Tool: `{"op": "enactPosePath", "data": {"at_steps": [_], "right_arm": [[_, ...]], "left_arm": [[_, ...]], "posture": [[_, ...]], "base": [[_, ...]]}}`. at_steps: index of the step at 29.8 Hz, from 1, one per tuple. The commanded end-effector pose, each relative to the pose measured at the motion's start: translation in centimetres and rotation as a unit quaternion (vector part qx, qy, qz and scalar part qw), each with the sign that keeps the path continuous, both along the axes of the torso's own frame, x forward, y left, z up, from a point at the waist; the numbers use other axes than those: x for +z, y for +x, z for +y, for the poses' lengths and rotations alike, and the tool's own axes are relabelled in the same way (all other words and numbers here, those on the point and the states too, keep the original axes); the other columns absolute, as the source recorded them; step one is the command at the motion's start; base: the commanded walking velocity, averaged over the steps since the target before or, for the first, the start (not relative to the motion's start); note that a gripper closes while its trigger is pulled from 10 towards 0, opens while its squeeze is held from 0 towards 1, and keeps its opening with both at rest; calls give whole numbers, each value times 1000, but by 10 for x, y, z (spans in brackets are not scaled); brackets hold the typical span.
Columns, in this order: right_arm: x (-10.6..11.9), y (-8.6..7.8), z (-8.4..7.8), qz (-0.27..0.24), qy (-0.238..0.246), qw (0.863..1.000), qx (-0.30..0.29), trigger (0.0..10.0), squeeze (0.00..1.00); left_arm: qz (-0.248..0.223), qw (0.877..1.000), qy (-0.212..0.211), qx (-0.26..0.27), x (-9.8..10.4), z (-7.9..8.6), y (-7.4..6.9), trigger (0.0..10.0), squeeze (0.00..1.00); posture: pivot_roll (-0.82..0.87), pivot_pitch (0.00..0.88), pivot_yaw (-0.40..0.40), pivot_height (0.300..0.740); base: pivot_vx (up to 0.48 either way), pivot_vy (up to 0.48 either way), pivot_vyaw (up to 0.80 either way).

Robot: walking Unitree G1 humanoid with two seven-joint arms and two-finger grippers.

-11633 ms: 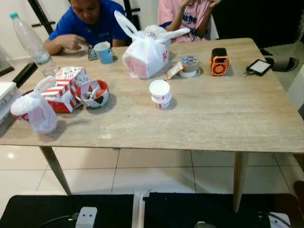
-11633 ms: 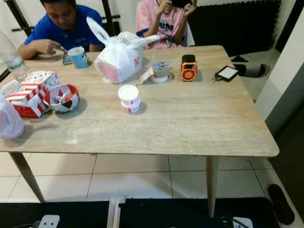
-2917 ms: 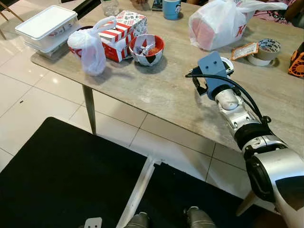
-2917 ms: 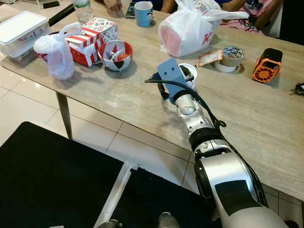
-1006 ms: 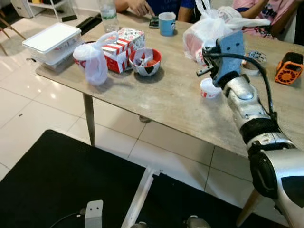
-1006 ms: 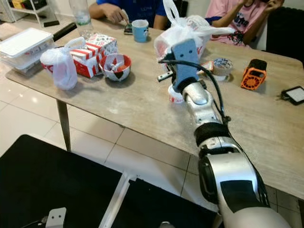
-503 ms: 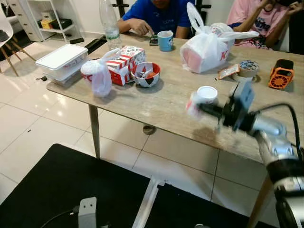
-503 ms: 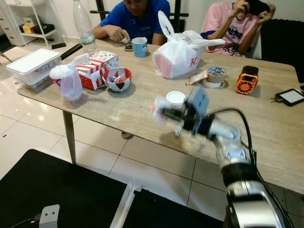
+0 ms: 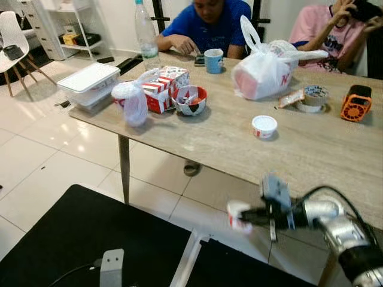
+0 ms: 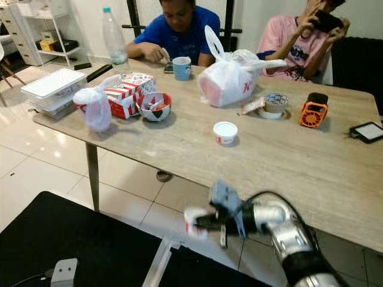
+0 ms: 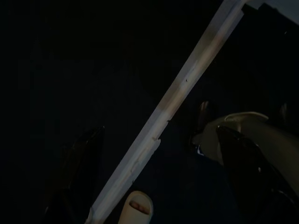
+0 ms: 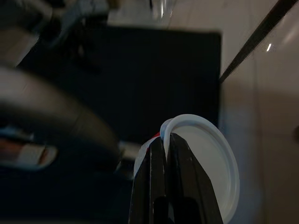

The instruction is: Restocking fridge

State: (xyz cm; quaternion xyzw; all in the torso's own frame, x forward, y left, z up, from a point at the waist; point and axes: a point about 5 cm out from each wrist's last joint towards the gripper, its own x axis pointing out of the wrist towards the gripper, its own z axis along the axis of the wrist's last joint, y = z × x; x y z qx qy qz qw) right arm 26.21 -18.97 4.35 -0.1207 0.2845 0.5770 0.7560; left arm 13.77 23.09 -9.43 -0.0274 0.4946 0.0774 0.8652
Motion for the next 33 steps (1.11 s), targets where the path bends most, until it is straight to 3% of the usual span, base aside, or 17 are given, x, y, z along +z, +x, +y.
{"op": "enactPosePath", "data": {"at_steps": [1, 3, 7, 10, 12, 14, 16, 17, 18, 19, 21, 22, 23, 25, 27, 31, 33], "right_arm": [[-19, -12, -14, 32, -47, 998, -27, 10000, 0], [-42, -28, -33, 62, -90, 991, -76, 10000, 0], [-55, -39, -45, 78, -119, 983, -114, 10000, 0], [-81, -58, -74, 59, -235, 938, -247, 10000, 0], [-81, -58, -74, 59, -235, 938, -247, 10000, 0], [-93, -75, -91, 52, -286, 895, -339, 10000, 0], [-93, -75, -91, 52, -286, 895, -339, 10000, 0], [-97, -82, -95, 56, -292, 877, -378, 10000, 0], [-97, -82, -95, 56, -292, 877, -378, 10000, 0], [-102, -92, -98, 70, -290, 856, -422, 10000, 0], [-102, -92, -98, 70, -290, 856, -422, 10000, 0], [-107, -100, -99, 84, -284, 837, -459, 10000, 0], [-107, -100, -99, 84, -284, 837, -459, 10000, 0], [-117, -122, -101, 123, -269, 776, -558, 10000, 0], [-124, -136, -102, 146, -269, 735, -605, 10000, 0], [-127, -145, -100, 158, -278, 721, -615, 10000, 0], [-134, -160, -96, 174, -301, 705, -618, 10000, 0]], "left_arm": [[13, 1000, 1, -4, -3, -1, -6, 10000, 0], [15, 1000, 1, -4, -3, -2, -7, 10000, 0], [16, 1000, 1, -6, -3, -2, -7, 10000, 0], [21, 1000, 1, -16, -4, -5, -7, 10000, 0], [21, 1000, 1, -16, -4, -5, -7, 10000, 0], [21, 1000, 0, -21, -4, -7, -6, 10000, 0], [21, 1000, 0, -21, -4, -7, -6, 10000, 0], [20, 1000, 0, -23, -4, -8, -4, 10000, 0], [20, 1000, 0, -23, -4, -8, -4, 10000, 0], [19, 1000, 0, -24, -3, -9, -3, 10000, 0], [19, 1000, 0, -24, -3, -9, -3, 10000, 0], [17, 1000, 0, -24, -3, -8, -1, 10000, 0], [17, 1000, 0, -24, -3, -8, -1, 10000, 0], [16, 1000, 4, -24, -2, -6, 1, 10000, 0], [15, 1000, 6, -22, -1, -5, 1, 10000, 0], [16, 1000, 7, -22, -1, -4, 1, 10000, 0], [15, 1000, 9, -24, -1, -4, 1, 10000, 0]], "posture": [[-57, 3, 17, 740], [-60, 2, 15, 740], [-69, 1, 14, 740], [-85, 0, 14, 740], [-85, 0, 14, 740], [-90, 0, 19, 740], [-90, 0, 19, 740], [-92, 0, 21, 740], [-92, 0, 21, 740], [-93, 0, 24, 740], [-93, 0, 24, 740], [-92, 0, 30, 740], [-92, 0, 30, 740], [-93, 0, 40, 740], [-94, 0, 47, 740], [-96, 0, 50, 740], [-97, 0, 55, 740]], "base": [[0, 0, 0], [0, 0, 0], [0, 0, 0], [0, 0, 0], [0, 0, 0], [0, 0, 0], [0, 0, 0], [0, 0, 0], [0, 0, 0], [0, 0, 0], [0, 0, 0], [0, 0, 0], [0, 0, 0], [0, 0, -391], [0, 0, -781], [0, 0, -777], [0, 0, -775]]}}
